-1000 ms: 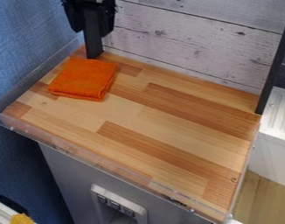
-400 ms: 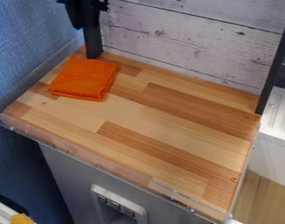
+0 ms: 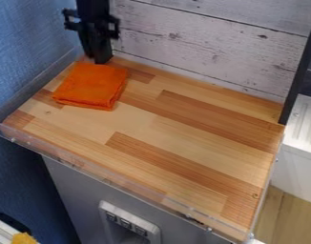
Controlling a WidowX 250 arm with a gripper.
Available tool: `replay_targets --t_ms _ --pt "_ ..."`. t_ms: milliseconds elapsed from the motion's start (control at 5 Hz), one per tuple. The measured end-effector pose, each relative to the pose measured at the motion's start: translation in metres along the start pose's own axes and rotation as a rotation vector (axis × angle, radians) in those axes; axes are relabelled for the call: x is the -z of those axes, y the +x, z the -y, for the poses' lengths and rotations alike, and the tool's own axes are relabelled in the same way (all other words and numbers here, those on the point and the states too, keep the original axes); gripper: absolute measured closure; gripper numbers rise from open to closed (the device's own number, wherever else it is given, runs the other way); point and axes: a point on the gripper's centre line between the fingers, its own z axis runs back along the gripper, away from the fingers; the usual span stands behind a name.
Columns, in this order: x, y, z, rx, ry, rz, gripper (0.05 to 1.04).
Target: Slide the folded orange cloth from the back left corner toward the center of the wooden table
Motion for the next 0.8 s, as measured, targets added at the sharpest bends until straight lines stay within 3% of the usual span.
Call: replay_targets --t_ms 800 --pt "0.047 -0.006 0.006 -0.013 -0.014 0.008 1.024"
